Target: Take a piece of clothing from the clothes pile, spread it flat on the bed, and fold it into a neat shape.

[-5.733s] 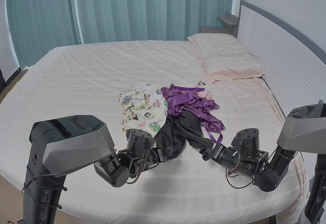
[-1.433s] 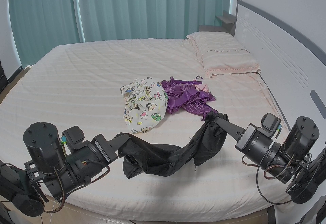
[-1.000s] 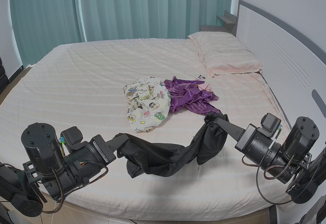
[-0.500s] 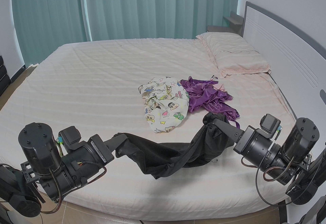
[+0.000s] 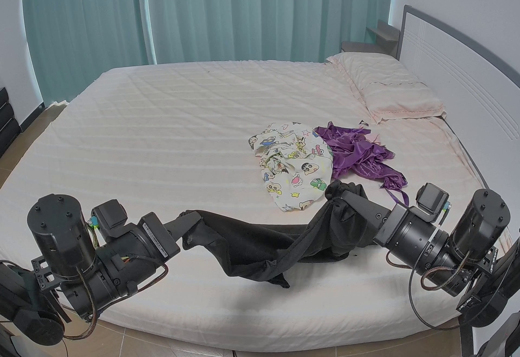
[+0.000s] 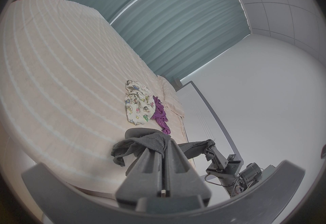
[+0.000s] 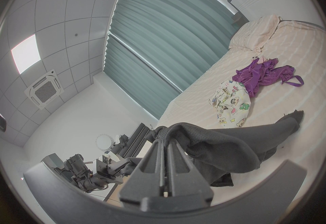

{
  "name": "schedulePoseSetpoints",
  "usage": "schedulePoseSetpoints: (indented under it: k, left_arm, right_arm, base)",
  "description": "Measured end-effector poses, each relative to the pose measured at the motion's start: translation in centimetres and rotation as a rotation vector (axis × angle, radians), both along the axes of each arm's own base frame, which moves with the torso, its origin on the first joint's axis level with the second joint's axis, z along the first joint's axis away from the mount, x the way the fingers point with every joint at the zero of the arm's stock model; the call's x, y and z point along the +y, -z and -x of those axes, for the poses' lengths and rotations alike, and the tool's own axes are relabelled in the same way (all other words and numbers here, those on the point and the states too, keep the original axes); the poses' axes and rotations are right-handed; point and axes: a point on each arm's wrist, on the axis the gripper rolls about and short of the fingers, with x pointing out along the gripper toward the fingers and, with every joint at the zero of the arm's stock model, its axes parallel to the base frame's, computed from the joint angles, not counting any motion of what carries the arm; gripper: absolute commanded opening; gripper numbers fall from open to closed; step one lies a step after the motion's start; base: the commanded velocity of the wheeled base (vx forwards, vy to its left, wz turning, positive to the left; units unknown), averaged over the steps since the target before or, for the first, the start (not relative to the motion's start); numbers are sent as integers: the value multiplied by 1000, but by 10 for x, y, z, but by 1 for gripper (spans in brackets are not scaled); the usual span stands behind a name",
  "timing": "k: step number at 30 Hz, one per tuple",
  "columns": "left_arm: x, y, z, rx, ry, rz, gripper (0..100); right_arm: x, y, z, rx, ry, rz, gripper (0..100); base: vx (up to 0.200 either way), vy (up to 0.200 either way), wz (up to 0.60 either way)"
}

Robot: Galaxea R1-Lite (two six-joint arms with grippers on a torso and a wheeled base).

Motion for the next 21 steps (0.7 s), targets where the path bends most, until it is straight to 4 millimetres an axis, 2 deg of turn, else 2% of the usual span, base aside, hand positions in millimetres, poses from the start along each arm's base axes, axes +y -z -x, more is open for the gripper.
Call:
schedulePoseSetpoints:
  k: [21]
  left_arm:
    - [2, -5, 3, -19, 0, 14, 0]
  right_arm:
    - [-1, -2, 1, -14, 4, 3, 0]
  base:
    - [0, 200, 0]
